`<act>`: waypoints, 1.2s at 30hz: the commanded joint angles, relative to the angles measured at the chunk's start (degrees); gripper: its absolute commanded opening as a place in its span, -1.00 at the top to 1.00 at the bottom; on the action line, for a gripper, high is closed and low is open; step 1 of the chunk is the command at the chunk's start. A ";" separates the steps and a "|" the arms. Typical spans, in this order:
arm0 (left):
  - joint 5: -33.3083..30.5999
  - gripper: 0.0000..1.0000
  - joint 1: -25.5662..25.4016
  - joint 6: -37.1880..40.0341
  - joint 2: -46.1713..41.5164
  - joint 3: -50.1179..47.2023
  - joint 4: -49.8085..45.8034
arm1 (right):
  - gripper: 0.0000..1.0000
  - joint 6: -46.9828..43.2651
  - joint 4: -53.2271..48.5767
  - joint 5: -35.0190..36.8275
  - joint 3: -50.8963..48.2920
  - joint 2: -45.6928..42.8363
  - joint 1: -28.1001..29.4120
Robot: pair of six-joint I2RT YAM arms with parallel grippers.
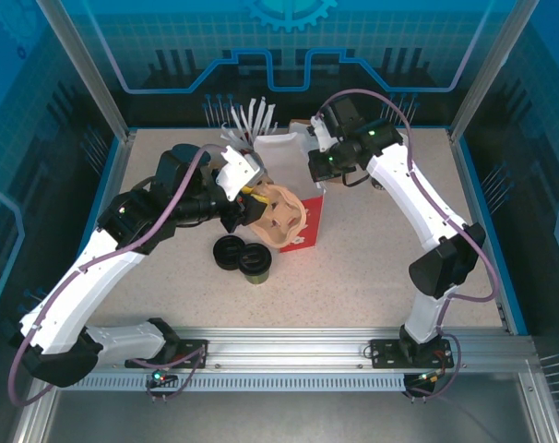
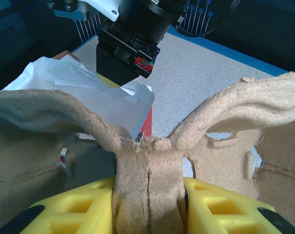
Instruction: Pack the takeout coffee
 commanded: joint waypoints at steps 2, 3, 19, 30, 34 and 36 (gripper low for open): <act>2.29 0.28 0.37 -1.44 -1.19 1.56 0.94 | 1.00 -1.57 0.87 0.32 -2.36 -3.93 0.77; 2.85 0.28 0.36 -1.42 -1.00 1.60 1.04 | 1.00 -1.79 1.07 0.42 -3.00 -5.25 0.76; 13.41 0.28 0.29 -4.44 5.08 5.46 2.57 | 1.00 -3.23 -1.62 3.23 -16.88 -27.96 0.68; 19.20 0.29 -0.96 -7.17 9.14 6.06 4.88 | 1.00 2.88 -0.99 3.30 -26.27 -40.09 0.68; 19.34 0.28 -2.24 -6.87 9.86 5.87 4.99 | 1.00 5.58 -0.77 3.40 -29.60 -42.42 0.58; 19.50 0.27 -2.95 -6.65 9.97 5.39 5.49 | 1.00 6.51 -0.38 2.72 -31.30 -43.17 0.56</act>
